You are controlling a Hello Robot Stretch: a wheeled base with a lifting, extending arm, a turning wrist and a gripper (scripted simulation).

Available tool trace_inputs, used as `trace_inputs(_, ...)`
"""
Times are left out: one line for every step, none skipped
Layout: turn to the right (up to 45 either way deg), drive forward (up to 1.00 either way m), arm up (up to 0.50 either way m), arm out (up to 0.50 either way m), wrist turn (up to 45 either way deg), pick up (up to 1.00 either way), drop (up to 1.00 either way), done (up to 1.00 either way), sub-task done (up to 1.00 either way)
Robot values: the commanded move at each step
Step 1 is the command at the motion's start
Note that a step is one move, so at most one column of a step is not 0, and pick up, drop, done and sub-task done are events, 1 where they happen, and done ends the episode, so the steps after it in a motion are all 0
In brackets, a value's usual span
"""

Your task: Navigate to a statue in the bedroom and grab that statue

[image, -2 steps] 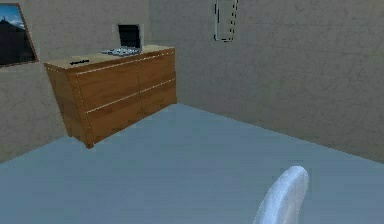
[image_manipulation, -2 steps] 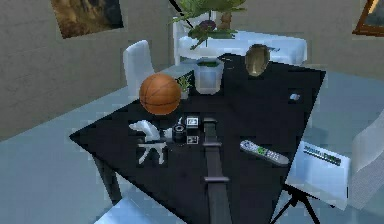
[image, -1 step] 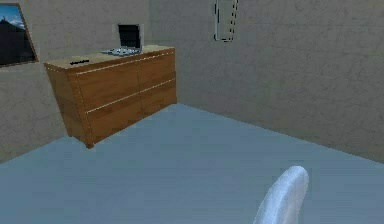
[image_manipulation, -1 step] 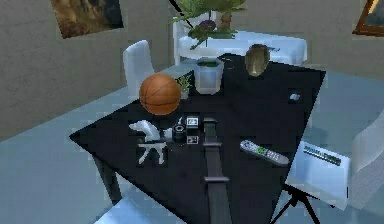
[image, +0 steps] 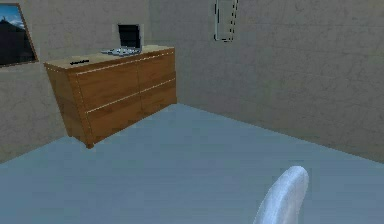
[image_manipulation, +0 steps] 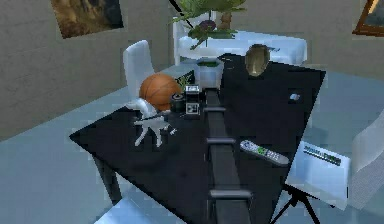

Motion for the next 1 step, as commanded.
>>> trace_inputs(0.0,0.0,0.0,0.0,0.0,0.0,0.0,1.0,0.0)
